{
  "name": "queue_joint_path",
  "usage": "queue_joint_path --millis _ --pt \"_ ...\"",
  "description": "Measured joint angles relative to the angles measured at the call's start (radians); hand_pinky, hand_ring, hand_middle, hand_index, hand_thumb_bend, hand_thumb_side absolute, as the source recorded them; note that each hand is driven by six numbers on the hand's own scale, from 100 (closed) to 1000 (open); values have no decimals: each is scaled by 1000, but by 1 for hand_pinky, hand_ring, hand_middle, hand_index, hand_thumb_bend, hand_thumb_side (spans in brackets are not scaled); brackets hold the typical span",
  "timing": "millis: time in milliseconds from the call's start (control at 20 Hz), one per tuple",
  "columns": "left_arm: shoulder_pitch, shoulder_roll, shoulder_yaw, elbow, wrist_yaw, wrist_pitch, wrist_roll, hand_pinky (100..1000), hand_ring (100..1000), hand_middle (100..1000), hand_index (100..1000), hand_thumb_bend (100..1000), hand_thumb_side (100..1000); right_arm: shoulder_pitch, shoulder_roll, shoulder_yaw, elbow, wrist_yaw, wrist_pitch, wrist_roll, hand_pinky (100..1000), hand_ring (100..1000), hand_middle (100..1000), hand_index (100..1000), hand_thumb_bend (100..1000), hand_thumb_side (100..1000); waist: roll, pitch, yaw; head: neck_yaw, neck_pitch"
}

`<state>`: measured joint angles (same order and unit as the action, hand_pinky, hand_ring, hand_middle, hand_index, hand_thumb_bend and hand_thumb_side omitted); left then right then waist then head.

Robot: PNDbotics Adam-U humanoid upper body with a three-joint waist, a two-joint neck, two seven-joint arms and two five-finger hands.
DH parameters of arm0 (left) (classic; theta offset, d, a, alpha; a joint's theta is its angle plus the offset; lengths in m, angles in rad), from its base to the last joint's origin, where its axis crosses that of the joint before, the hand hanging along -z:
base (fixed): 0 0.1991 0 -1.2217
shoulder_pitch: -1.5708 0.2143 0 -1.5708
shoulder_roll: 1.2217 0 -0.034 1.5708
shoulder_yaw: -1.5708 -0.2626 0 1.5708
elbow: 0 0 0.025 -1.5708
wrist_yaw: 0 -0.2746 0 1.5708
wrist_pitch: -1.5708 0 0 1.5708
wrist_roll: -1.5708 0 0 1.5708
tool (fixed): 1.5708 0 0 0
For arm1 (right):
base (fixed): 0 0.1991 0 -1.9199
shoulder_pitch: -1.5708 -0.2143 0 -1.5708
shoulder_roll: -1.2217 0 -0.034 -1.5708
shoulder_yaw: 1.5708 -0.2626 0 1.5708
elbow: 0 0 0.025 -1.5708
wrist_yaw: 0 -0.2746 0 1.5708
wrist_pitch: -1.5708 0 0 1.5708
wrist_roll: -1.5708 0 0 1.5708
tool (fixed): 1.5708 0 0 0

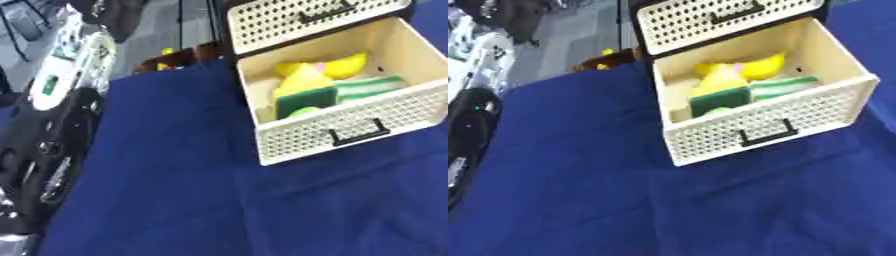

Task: Pick up objects from table and place into drawer.

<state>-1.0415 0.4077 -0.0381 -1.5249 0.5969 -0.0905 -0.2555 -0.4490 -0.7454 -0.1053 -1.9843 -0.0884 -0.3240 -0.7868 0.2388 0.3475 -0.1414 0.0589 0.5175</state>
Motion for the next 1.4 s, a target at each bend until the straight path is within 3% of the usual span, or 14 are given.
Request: queue_joint_path --millis 300,600,1050,1400 --pt "109 25 75 -221 92 13 229 406 538 606 754 290 921 18 -16 -2 0 15 -10 -10 405 522 456 739 100 1000 -2 0 34 -13 0" --pt "265 46 143 -422 25 -55 427 433 559 624 774 324 880 50 -28 -12 0 37 -26 -24 410 527 460 739 100 1000 -47 -3 95 -14 0" --pt "470 60 199 -457 -244 -243 538 454 585 634 779 309 872 94 -74 -14 0 93 -66 1 427 540 475 738 100 1000 -84 -9 147 -22 9" --pt "576 42 221 -457 -371 -294 566 454 587 631 776 290 894 130 -127 -2 0 171 -117 95 428 536 488 729 128 1000 -106 -9 157 -31 11"
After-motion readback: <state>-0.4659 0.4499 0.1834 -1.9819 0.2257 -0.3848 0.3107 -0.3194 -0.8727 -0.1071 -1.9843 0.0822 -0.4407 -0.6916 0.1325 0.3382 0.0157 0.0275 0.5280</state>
